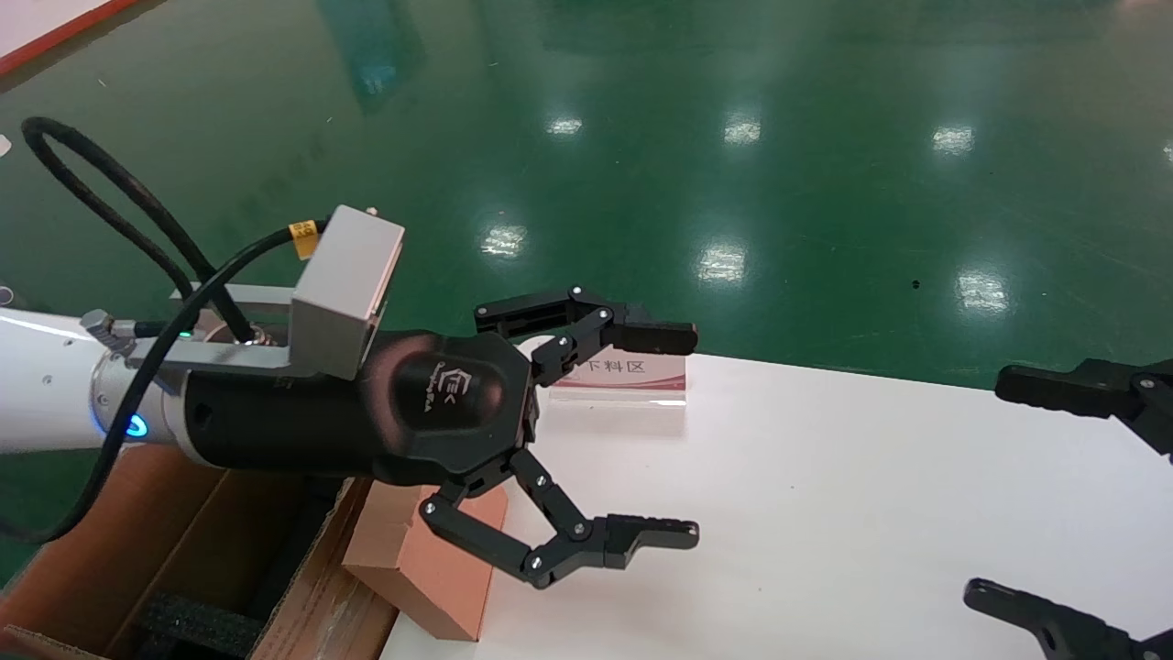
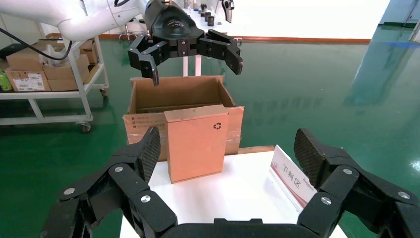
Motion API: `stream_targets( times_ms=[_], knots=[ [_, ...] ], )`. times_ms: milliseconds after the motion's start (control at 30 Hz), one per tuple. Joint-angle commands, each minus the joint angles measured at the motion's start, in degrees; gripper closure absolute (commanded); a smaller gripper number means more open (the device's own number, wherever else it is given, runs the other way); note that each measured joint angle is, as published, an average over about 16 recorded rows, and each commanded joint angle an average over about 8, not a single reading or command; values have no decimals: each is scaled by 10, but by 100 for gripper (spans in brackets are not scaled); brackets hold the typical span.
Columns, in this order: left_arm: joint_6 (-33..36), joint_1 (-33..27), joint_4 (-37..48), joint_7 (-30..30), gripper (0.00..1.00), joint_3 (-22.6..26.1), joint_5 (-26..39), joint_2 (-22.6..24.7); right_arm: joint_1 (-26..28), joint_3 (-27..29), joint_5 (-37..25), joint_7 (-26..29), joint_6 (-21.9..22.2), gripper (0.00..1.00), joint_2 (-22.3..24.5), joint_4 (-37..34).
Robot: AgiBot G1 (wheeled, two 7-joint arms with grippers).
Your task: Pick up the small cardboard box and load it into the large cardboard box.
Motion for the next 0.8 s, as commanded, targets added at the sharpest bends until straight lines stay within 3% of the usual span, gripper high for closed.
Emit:
stream_targets(
  times_ms=[33,600,800],
  knots=[
    [0,0,0,0,0,0,0,0,0,0,0,0,0,0,0,0],
    [-3,-1,2,-3,0,1,3,-2,0,0,0,0,0,0,0,0],
    [-8,-25,-4,-42,0,22,46,-14,0,0,0,0,0,0,0,-1]
  ],
)
